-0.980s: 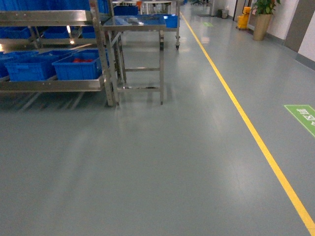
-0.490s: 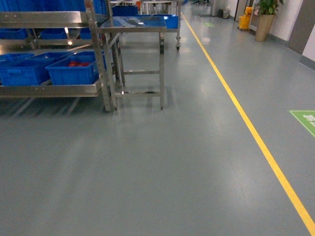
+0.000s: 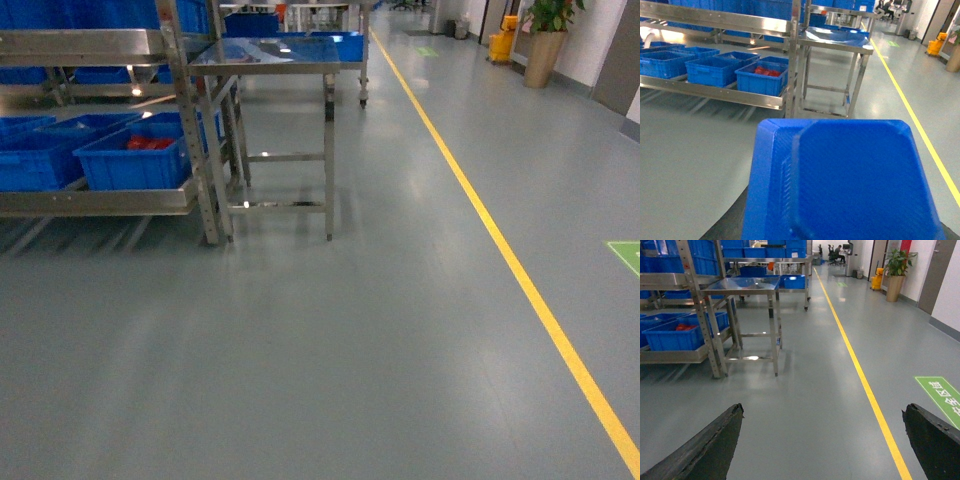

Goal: Pick blue part to blue bin on bottom shelf

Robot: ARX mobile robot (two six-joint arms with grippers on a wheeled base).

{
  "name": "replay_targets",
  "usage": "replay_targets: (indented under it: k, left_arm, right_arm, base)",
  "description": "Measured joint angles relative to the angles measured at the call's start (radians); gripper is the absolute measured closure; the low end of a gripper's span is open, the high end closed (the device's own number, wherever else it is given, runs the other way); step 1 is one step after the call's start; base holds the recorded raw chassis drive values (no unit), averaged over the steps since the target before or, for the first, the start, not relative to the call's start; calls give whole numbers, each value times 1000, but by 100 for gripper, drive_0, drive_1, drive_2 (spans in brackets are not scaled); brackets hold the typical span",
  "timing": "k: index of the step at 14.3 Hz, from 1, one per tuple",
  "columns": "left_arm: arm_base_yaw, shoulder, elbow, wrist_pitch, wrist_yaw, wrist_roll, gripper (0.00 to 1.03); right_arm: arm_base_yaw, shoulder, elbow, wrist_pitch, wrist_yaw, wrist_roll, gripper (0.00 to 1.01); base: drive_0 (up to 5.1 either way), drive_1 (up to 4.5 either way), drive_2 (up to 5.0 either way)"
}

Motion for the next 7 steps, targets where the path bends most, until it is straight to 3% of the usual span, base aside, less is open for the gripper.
replay_targets:
  k: [7]
  left_arm:
    - [0,0,0,1,-1,0,60]
  right_arm:
    - [0,0,0,0,0,0,3]
  base:
    - [-17,387,-422]
